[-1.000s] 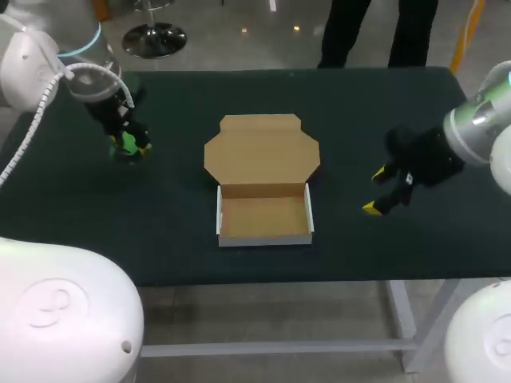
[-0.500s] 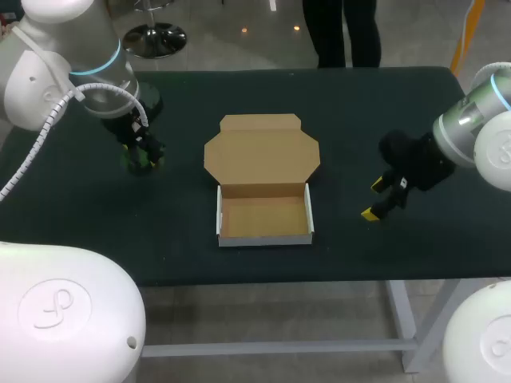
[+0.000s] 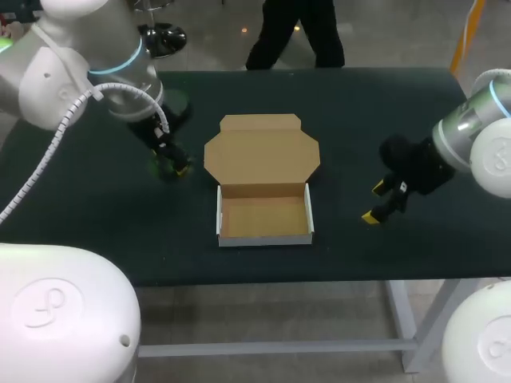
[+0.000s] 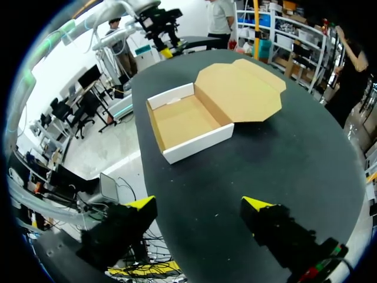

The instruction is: Assemble the packaging by folding the flat box into shape, placing the metal phone stand inside, and closing the box properly

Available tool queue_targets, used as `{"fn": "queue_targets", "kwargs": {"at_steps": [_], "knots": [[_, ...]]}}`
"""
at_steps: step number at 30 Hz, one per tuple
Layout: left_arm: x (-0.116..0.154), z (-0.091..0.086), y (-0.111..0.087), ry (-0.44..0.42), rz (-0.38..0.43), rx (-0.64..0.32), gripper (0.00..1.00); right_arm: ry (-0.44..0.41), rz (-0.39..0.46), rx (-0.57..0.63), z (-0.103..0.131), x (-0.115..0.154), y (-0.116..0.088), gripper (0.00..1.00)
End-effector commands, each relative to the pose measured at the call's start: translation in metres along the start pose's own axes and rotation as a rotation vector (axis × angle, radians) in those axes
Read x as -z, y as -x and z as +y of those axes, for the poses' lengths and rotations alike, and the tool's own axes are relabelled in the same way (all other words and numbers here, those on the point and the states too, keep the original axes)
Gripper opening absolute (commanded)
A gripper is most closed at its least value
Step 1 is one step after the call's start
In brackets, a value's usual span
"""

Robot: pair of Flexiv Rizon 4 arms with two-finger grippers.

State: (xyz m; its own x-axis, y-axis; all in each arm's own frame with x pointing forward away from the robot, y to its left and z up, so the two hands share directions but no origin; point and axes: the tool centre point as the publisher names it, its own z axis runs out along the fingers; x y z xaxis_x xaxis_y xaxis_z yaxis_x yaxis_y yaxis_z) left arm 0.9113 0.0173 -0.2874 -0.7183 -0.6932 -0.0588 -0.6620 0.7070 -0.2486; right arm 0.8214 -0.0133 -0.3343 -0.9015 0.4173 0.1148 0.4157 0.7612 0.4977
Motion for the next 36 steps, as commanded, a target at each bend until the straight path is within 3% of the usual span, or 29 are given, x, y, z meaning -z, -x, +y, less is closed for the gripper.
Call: {"fn": "queue_targets", "kwargs": {"at_steps": [1, 20, 30, 36], "knots": [[0.005, -0.005, -0.013, 0.010, 0.037, -0.047, 0.00, 0.002, 0.004, 0.001, 0.000, 0.001, 0.000, 1.00], [-0.022, -0.034, -0.100, 0.043, 0.070, -0.273, 0.00, 0.002, 0.004, 0.001, 0.000, 0.001, 0.000, 1.00], [-0.051, -0.054, -0.128, 0.049, 0.067, -0.332, 0.00, 0.002, 0.004, 0.001, 0.000, 0.001, 0.000, 1.00], [-0.075, -0.076, -0.141, 0.052, 0.046, -0.338, 0.00, 0.002, 0.004, 0.001, 0.000, 0.001, 0.000, 1.00]]}}
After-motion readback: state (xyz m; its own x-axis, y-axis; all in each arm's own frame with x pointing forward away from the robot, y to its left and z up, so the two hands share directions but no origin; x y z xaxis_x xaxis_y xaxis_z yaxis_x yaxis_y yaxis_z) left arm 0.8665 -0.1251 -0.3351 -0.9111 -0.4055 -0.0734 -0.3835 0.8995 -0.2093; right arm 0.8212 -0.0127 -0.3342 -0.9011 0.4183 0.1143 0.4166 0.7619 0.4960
